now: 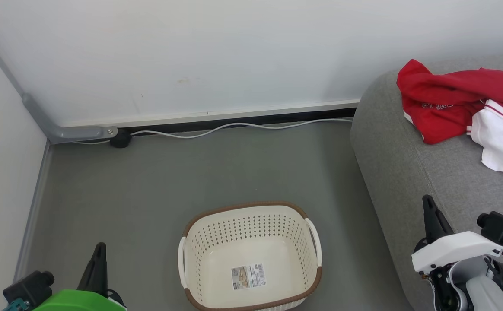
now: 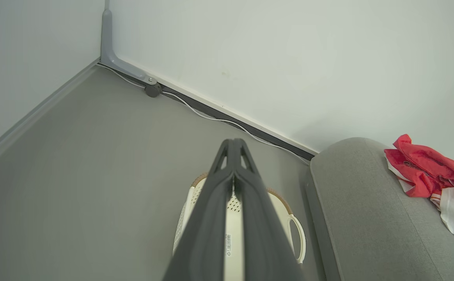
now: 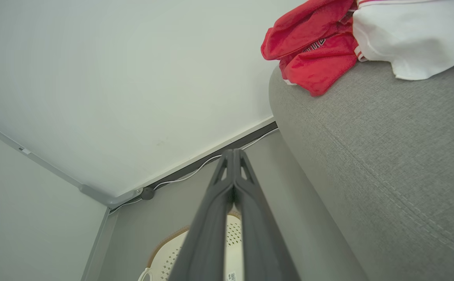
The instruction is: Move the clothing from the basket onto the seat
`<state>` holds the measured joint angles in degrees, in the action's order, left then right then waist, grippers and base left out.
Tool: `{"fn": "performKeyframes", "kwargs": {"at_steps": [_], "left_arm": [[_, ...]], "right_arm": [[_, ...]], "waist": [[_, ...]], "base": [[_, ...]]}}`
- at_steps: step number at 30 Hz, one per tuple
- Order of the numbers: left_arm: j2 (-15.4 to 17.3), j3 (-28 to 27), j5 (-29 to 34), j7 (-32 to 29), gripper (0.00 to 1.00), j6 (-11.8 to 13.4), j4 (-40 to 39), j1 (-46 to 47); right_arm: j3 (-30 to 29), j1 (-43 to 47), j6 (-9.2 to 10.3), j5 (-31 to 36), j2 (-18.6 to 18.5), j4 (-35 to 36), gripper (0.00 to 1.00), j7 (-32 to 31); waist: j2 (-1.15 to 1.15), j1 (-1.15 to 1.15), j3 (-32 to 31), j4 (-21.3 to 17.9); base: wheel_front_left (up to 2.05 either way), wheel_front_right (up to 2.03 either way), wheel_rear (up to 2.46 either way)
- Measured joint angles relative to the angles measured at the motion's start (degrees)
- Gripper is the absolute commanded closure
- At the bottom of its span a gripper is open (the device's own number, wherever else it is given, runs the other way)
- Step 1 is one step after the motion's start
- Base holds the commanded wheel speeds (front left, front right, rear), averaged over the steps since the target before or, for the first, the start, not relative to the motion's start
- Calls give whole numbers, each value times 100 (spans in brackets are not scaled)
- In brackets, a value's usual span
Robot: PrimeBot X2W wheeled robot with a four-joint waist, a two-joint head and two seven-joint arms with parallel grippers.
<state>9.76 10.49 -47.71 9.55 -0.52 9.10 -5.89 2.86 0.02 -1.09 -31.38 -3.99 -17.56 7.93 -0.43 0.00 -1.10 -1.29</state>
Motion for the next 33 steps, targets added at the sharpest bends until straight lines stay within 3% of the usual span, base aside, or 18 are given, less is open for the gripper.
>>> {"fn": "performKeyframes", "kwargs": {"at_steps": [33], "left_arm": [[-272,-583,-1935,-651,100,-254,286,317]], "right_arm": [[-490,-180,-245,-2524,65,11,100,-654]], "waist": [[0,0,53,51]], "base": [[0,0,0]]}}
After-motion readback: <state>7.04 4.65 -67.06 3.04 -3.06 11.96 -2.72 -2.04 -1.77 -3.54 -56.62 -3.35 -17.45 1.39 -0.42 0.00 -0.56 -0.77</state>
